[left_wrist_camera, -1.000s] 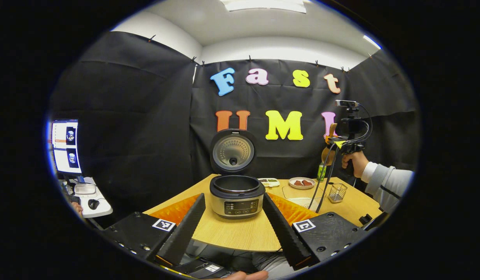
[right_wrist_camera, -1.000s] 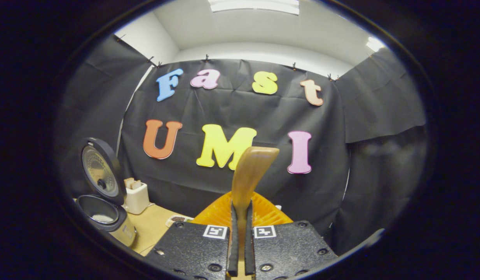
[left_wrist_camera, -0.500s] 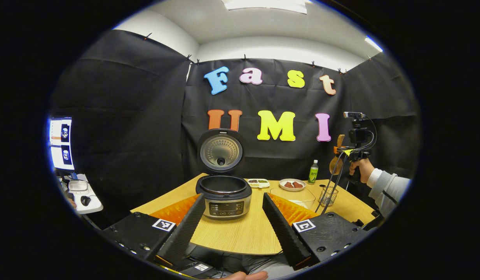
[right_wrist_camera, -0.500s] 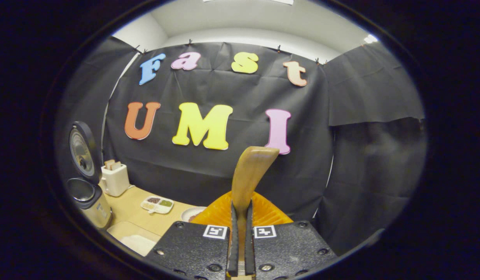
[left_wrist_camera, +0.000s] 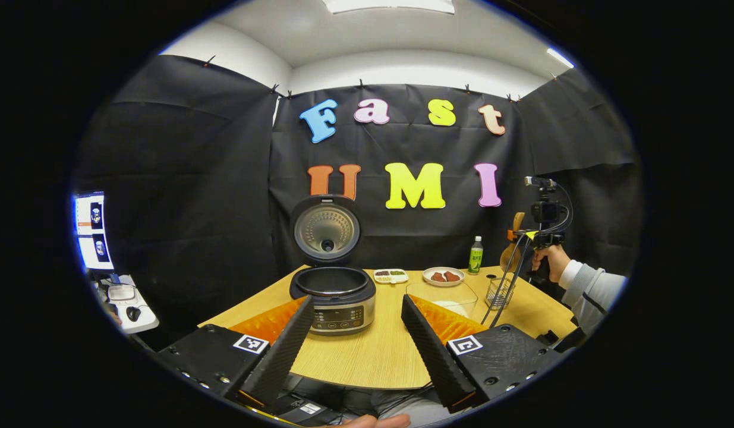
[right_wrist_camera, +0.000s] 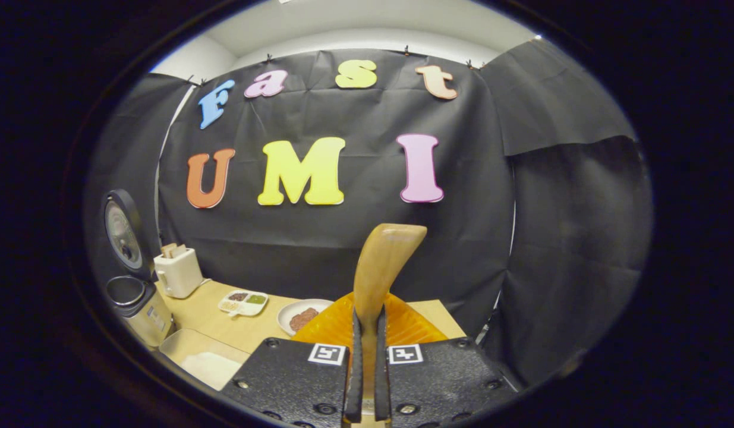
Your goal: Close the left gripper, press the button to open the rice cooker; take a wooden spoon from the chopstick holder with the right hand, scoop a spoonful of rice and pour it into the rice cooker, then put the wooden spoon back into the chopstick holder.
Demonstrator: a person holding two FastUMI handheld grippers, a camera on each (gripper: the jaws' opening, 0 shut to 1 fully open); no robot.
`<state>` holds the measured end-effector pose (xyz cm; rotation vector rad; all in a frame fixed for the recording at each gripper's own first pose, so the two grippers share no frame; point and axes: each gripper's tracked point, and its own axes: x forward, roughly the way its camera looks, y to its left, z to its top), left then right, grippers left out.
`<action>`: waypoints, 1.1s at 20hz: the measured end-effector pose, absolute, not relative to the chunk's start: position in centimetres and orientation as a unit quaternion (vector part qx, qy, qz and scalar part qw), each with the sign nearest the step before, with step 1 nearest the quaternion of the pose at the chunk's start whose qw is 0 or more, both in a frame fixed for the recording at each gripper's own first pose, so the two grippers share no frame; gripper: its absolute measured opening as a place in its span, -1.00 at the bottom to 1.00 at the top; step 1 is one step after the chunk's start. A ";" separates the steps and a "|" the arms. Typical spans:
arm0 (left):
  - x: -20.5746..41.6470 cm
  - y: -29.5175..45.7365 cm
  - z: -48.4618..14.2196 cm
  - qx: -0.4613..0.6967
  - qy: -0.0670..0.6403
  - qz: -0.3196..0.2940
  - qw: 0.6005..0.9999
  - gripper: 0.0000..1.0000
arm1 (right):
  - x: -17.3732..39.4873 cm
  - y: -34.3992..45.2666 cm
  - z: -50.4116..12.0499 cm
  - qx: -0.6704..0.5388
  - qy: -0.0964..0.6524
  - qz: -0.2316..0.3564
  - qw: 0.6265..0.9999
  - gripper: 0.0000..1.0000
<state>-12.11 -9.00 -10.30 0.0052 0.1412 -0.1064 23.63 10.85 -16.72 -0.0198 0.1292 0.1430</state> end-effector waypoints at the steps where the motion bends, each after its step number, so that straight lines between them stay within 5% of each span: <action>1: -12.1 -9.0 -10.4 0.003 0.071 -0.052 0.996 0.89 | 23.9 10.7 -17.3 -0.004 0.068 0.071 0.995 -0.72; 7: -10.8 -9.0 -10.6 0.003 0.075 -0.036 0.997 0.89 | 24.3 10.5 -20.4 0.032 0.099 0.101 0.989 -0.65; 10: -9.7 -9.2 -10.2 0.007 0.076 -0.032 0.997 0.89 | 23.9 9.9 -19.2 0.038 0.079 0.110 0.990 0.25; 14: -7.1 -9.5 -9.5 0.006 0.079 -0.023 0.997 0.89 | 23.2 9.6 -17.3 0.011 0.062 0.113 0.992 0.70; 22: -1.2 -9.3 -7.6 -0.012 0.073 0.004 0.997 0.89 | 18.2 10.0 -13.6 0.000 0.048 0.116 0.992 0.91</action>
